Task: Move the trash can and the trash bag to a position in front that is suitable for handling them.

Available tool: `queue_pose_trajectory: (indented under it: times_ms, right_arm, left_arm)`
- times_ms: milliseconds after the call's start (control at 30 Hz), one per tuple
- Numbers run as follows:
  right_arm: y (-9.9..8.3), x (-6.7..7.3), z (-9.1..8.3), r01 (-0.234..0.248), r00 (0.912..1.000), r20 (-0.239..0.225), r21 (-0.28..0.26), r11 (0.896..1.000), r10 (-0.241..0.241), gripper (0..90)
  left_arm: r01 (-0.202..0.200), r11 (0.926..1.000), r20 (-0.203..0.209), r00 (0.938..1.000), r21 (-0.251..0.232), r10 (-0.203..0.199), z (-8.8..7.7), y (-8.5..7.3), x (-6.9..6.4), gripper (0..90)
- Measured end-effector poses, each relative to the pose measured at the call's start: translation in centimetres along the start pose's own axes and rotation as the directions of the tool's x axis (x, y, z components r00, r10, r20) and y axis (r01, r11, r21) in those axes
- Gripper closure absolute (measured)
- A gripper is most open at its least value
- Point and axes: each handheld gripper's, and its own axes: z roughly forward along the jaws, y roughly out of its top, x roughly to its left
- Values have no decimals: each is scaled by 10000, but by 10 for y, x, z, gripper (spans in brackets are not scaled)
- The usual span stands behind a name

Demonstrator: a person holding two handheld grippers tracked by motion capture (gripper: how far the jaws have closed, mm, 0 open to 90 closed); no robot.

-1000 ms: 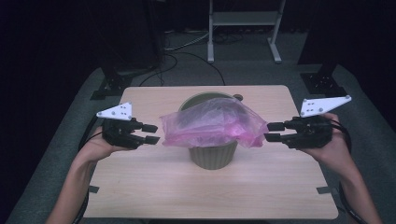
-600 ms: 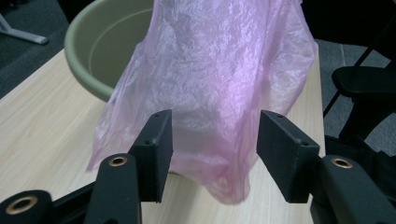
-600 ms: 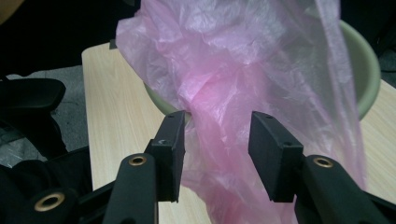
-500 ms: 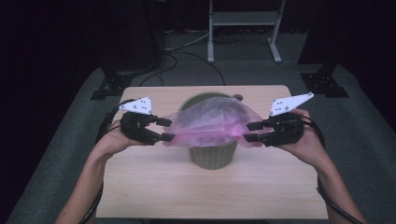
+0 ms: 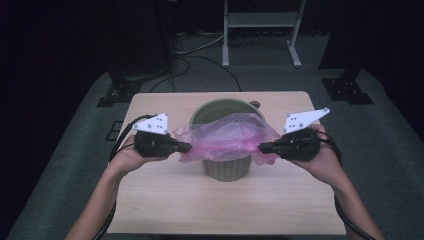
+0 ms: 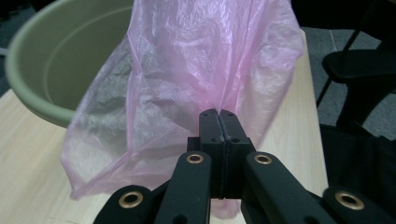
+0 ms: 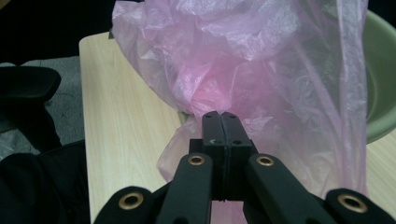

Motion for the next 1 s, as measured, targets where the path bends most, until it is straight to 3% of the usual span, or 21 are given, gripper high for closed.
queue_pose_trajectory:
  times_ms: [233, 433, 733, 900, 1000]
  right_arm:
    - [-8, 9, 6, 125, 9992, -382, 395, 9991, -110, 900]
    - [-23, 9, 22, -77, 9975, -688, 810, 9967, 133, 900]
    - [-43, 5, 42, -423, 9948, -859, 1346, 9900, 542, 900]
    - [-53, 5, 46, -550, 9934, -926, 1398, 9886, 684, 900]
    - [-55, 7, 41, -615, 9907, -1131, 1196, 9909, 752, 775]
  left_arm:
    - [216, 9998, 241, 9995, 27, -217, 2, -16, -6, 900]
    - [417, 9986, 494, 9978, 312, -432, 13, -33, -6, 900]
    - [756, 9934, 368, 9962, 868, -790, 27, -53, 0, 900]
    - [956, 9922, 310, 9947, 797, -983, 28, -59, 0, 900]
    - [997, 9923, 438, 9937, 732, -1031, 23, -59, -3, 798]
